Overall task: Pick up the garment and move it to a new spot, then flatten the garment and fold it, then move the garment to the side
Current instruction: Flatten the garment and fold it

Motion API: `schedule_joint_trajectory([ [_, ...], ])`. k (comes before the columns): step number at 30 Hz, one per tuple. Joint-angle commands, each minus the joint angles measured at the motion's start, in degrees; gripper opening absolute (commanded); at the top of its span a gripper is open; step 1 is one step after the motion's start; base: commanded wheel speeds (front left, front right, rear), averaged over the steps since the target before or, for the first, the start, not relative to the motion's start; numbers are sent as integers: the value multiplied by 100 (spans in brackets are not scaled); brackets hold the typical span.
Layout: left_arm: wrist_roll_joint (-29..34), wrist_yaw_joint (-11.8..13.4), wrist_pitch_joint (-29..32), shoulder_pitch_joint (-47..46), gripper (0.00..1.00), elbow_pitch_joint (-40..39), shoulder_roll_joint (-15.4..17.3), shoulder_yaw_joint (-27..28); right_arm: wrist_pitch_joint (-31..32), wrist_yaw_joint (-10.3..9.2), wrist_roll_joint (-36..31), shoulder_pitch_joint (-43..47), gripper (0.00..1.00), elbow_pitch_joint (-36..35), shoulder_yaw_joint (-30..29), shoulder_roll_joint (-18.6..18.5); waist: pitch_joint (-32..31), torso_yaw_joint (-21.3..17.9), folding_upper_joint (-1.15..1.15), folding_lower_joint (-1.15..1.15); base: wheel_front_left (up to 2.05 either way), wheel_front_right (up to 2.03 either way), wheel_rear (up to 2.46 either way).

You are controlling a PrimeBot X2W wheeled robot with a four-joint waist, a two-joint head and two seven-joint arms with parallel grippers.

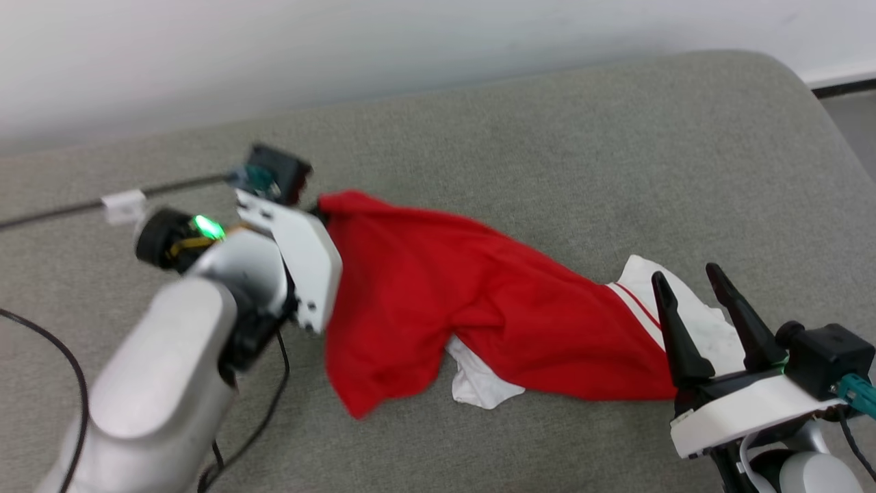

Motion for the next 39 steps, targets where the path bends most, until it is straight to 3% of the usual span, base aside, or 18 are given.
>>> schedule_joint_trajectory([
  [1, 16, 33, -57, -131, 0, 48, -8, 49, -11, -2, -31, -69, 100, -16, 5, -21, 129, -47, 0, 0, 0, 0, 0],
  [5, 108, 154, -305, -744, 0, 492, -42, 272, -70, -1, -19, -235, 100, -57, 32, -10, 435, -200, 0, 0, 0, 0, 0],
  [11, 251, 87, -807, -1586, 0, 1659, -97, 405, -170, -1, 13, -452, 100, 11, 98, 20, 863, -453, 0, 0, 0, 0, 0],
  [21, 93, -369, -1122, -2100, 0, 3619, -389, 274, -333, -1, 19, -717, 100, 207, 210, 67, 1097, -597, 0, 0, 0, 0, 0],
  [22, 42, -412, -1169, -2100, 12, 3746, -435, 281, -344, -2, 1, -730, 100, 211, 203, 68, 1078, -576, 0, 0, 0, 0, 0],
  [23, 16, -446, -1234, -2095, 61, 3860, -469, 282, -344, -2, -13, -733, 100, 216, 191, 68, 1047, -553, 0, 0, 0, 0, 0],
  [24, -23, -463, -1331, -2086, 100, 3946, -521, 292, -340, -2, -32, -733, 100, 211, 183, 57, 1008, -519, 0, 0, 0, 0, 0],
  [30, -31, -453, -2419, -1921, 100, 4064, -726, 333, -233, -2, -134, -577, 100, 120, 59, -8, 625, -231, 0, 0, 0, 0, 0],
  [39, 79, 62, -4176, -1172, 100, 3505, -951, 443, 41, -2, -270, -235, 100, -160, -187, -21, 39, 267, 0, 0, 0, 0, 0],
])
